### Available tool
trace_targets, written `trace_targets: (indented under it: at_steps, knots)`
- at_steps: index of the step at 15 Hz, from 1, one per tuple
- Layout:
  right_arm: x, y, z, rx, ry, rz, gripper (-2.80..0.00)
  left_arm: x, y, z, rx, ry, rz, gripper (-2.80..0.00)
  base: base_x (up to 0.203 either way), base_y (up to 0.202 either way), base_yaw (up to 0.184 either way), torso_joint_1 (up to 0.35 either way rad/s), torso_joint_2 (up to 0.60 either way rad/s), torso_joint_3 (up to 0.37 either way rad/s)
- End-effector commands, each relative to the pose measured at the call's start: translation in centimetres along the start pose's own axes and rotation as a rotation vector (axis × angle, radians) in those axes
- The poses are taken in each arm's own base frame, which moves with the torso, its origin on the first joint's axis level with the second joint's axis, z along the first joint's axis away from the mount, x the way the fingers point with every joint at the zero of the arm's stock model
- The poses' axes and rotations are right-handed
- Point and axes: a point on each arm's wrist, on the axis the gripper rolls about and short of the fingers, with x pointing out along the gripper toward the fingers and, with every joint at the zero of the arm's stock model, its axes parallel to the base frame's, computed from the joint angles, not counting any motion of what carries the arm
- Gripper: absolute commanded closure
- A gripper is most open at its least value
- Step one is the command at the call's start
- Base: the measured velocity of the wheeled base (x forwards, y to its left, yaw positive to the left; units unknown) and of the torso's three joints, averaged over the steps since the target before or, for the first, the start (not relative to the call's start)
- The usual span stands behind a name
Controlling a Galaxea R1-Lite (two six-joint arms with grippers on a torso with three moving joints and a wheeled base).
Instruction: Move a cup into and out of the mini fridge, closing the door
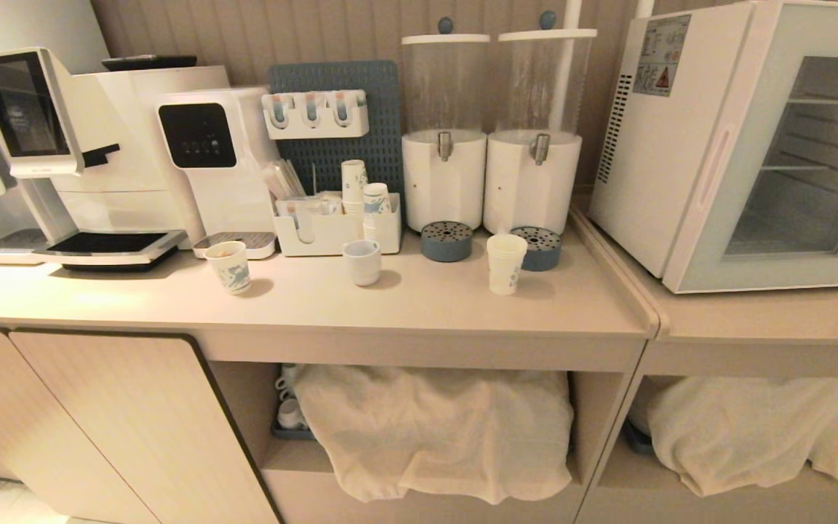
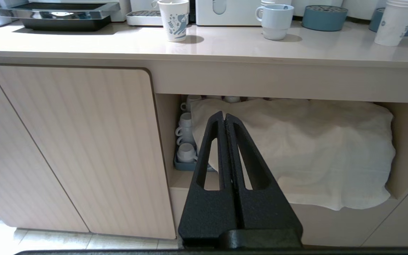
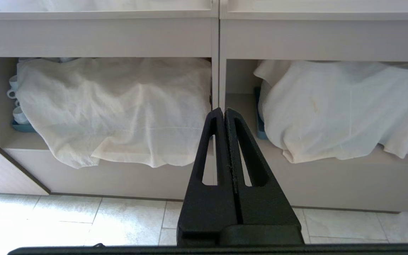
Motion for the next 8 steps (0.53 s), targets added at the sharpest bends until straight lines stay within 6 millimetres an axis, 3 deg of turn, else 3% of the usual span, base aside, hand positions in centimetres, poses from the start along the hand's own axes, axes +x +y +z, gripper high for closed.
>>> trace_targets:
  at_steps: [1,8]
  knots:
    - [0.00,0.00,-0.02,-0.003,0.002,0.001,0.00,0.13,0.01,-0.51,0.000,0.019,0.001,0.00,0.000,0.000,0.000,0.000,0.00,0.000]
    - [0.00,0.01,-0.03,0.000,0.002,0.002,0.00,0.13,0.01,-0.51,0.000,0.019,0.001,0.00,0.000,0.000,0.000,0.000,0.00,0.000]
